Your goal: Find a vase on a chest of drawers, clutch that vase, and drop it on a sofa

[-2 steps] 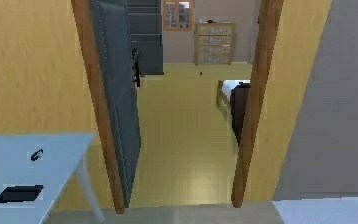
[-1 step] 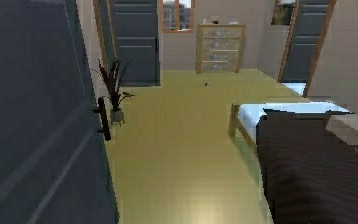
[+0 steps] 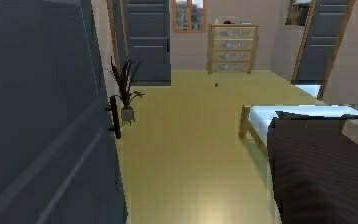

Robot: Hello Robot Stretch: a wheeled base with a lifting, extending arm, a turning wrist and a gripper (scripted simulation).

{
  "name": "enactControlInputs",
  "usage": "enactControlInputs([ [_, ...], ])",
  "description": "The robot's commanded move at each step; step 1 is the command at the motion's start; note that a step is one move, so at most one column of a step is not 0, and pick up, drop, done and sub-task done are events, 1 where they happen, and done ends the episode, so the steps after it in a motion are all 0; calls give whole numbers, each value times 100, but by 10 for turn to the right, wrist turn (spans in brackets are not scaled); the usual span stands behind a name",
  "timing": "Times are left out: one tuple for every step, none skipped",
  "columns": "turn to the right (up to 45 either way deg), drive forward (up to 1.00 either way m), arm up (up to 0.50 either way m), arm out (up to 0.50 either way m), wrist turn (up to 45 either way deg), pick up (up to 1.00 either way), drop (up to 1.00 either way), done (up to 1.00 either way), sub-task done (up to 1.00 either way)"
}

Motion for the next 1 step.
enactControlInputs([
  [0,100,0,0,0,0,0,0,0],
])
